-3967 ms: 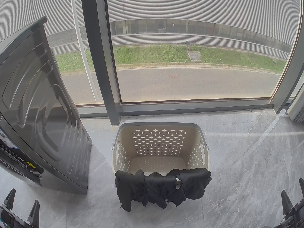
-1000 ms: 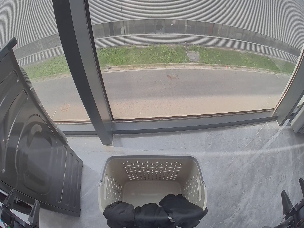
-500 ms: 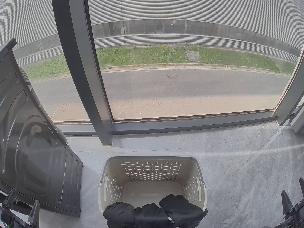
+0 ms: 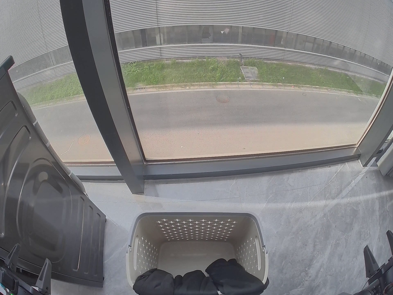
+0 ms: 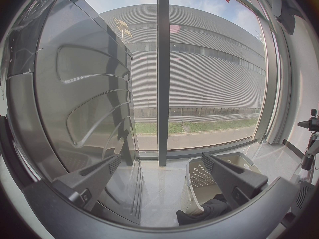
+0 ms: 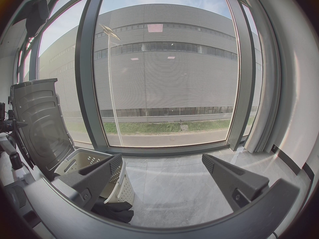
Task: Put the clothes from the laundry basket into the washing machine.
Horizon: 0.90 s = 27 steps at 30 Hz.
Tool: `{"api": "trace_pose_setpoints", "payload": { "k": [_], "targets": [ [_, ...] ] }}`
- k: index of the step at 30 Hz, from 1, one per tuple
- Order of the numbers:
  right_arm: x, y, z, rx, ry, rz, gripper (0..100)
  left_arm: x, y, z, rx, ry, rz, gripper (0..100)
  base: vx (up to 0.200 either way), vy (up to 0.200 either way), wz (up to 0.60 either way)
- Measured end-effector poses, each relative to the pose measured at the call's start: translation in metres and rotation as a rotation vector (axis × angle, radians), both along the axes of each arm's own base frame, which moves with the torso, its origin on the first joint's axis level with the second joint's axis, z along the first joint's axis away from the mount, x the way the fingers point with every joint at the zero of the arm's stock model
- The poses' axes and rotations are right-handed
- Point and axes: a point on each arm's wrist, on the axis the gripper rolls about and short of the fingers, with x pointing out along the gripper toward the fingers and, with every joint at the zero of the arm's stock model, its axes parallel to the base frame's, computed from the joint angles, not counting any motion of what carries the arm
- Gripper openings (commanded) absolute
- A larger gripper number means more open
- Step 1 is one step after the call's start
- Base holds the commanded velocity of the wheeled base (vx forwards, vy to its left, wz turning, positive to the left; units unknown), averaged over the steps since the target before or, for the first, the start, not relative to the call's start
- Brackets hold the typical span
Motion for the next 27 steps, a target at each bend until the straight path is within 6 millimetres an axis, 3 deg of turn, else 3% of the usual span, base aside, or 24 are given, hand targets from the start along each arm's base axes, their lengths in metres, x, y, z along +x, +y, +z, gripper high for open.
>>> {"api": "trace_pose_setpoints", "payload": {
  "k": [27],
  "targets": [
    [0.0,0.0,0.0,0.0,0.0,0.001,100,0.0,0.0,0.0,0.0,-0.001,-0.001,100,0.0,0.0,0.0]
  ]
}}
